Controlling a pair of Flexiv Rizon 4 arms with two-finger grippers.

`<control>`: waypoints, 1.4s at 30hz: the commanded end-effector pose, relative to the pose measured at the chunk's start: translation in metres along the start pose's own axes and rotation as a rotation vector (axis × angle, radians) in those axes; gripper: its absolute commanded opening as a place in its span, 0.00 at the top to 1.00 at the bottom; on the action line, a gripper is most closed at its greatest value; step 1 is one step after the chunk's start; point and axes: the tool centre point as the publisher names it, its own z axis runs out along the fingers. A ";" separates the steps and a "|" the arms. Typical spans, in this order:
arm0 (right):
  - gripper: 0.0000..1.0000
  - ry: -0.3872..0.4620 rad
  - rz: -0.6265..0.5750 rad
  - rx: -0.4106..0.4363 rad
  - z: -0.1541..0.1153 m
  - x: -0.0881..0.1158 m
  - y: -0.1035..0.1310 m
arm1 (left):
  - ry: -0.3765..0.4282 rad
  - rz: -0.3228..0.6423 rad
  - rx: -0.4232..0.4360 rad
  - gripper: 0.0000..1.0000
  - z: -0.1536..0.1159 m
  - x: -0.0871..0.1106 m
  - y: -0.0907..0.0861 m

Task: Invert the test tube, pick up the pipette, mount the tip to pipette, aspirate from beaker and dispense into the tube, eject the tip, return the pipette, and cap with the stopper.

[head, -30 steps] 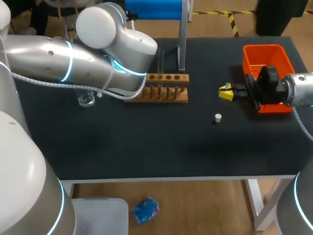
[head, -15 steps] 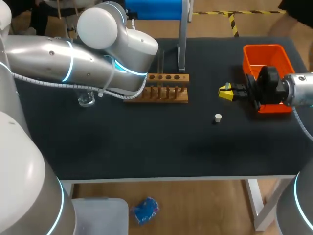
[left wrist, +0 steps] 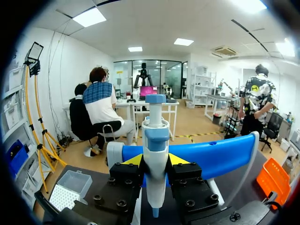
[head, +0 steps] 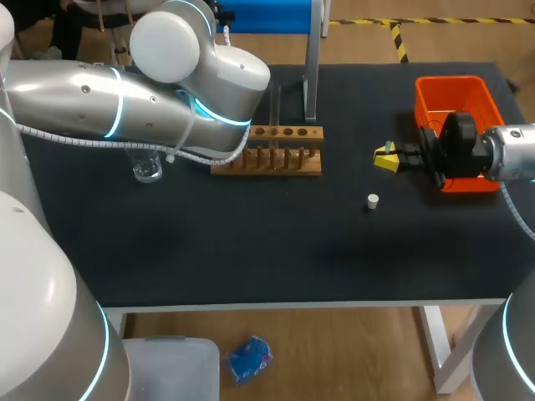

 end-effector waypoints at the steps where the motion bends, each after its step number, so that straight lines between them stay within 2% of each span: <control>1: 1.00 0.000 -0.001 0.000 0.000 0.000 0.000 | 0.003 0.001 -0.008 1.00 -0.004 0.000 -0.006; 9: 1.00 0.000 -0.001 0.000 0.000 0.000 0.000 | 0.031 0.012 -0.009 1.00 -0.023 -0.003 -0.021; 15: 1.00 0.000 -0.001 0.000 0.000 0.000 0.000 | 0.111 0.036 -0.019 1.00 -0.045 -0.009 -0.034; 16: 1.00 0.000 -0.001 0.000 0.000 0.000 0.000 | 0.116 0.053 -0.024 1.00 -0.049 -0.010 -0.036; 18: 1.00 0.000 -0.001 0.000 0.000 0.000 0.000 | 0.180 0.073 -0.042 1.00 -0.056 -0.011 -0.040; 19: 1.00 0.000 -0.001 0.000 0.000 0.000 0.000 | 0.180 0.096 -0.053 1.00 -0.061 -0.013 -0.042; 25: 1.00 0.000 -0.001 0.000 0.000 0.000 0.000 | 0.376 0.179 -0.098 1.00 -0.087 -0.021 -0.056; 32: 1.00 0.000 -0.001 0.000 0.000 0.000 0.000 | 0.620 0.227 -0.037 1.00 -0.126 -0.036 -0.074; 33: 1.00 0.000 -0.001 0.000 0.000 0.000 0.000 | 0.643 0.232 -0.039 1.00 -0.129 -0.038 -0.075; 34: 1.00 0.000 -0.001 0.000 0.000 0.000 0.000 | 0.704 0.237 -0.035 1.00 -0.136 -0.039 -0.077; 36: 1.00 0.000 -0.001 0.000 0.000 0.000 0.000 | 0.750 0.264 -0.036 1.00 -0.144 -0.041 -0.078; 37: 1.00 0.000 -0.001 0.000 0.000 0.000 0.000 | 0.820 0.272 -0.045 1.00 -0.151 -0.041 -0.077; 39: 1.00 0.000 -0.001 0.000 0.000 0.000 0.000 | 0.861 0.296 -0.036 1.00 -0.159 -0.042 -0.077; 41: 1.00 0.000 -0.001 0.000 0.000 0.000 0.000 | 1.002 0.336 -0.026 1.00 -0.174 -0.041 -0.076; 42: 1.00 0.000 -0.001 0.000 0.000 0.000 0.000 | 1.022 0.341 -0.021 1.00 -0.178 -0.040 -0.075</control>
